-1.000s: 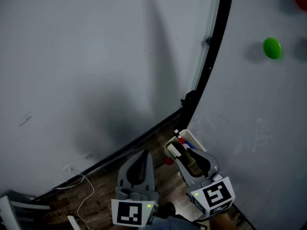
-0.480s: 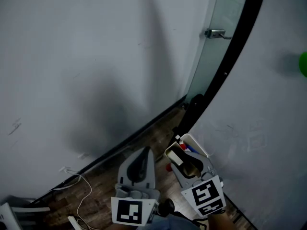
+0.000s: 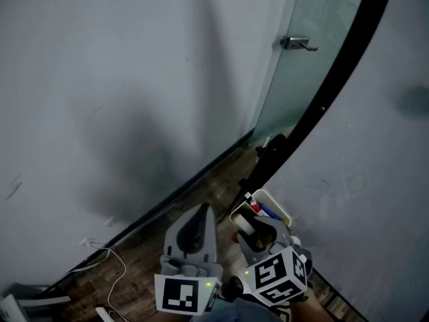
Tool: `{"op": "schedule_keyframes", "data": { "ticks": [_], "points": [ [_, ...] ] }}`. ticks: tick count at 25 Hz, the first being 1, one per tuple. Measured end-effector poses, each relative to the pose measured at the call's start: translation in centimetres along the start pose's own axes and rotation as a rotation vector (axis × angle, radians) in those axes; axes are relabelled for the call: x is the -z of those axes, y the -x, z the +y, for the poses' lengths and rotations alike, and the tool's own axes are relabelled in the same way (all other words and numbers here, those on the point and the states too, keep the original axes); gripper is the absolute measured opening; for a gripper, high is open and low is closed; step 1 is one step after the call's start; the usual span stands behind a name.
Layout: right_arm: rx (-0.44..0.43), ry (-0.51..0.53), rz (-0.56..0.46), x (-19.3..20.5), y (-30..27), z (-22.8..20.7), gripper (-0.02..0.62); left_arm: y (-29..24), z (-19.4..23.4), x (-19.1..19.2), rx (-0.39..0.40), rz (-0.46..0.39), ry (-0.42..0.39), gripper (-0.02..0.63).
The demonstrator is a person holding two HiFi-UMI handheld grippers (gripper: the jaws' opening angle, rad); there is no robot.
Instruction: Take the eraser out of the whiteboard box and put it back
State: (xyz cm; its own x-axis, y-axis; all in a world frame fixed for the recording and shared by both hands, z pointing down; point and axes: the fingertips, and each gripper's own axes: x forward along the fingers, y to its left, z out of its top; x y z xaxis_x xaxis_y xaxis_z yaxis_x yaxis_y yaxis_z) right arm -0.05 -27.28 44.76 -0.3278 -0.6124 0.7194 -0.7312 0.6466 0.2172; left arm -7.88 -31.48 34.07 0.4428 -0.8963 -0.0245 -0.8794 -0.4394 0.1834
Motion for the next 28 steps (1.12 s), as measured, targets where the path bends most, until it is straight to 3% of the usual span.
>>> {"op": "schedule_keyframes", "data": {
  "ticks": [6,11,19,28],
  "points": [
    [0.005,0.032,0.058,0.4,-0.4,0.2,0.147,-0.4,0.5,-0.1,0.031,0.001,0.012,0.006],
    [0.015,0.01,0.021,0.0,-0.2,-0.1,0.13,-0.9,1.0,0.2,0.037,0.008,0.016,0.006],
    [0.019,-0.041,-0.137,-1.2,2.4,-0.8,0.126,0.3,-0.3,0.2,0.016,0.017,-0.02,0.006],
    [0.036,-0.069,-0.418,-4.2,9.3,-1.6,0.126,3.9,-3.3,-2.1,-0.018,-0.042,-0.1,0.006]
  ]
}}
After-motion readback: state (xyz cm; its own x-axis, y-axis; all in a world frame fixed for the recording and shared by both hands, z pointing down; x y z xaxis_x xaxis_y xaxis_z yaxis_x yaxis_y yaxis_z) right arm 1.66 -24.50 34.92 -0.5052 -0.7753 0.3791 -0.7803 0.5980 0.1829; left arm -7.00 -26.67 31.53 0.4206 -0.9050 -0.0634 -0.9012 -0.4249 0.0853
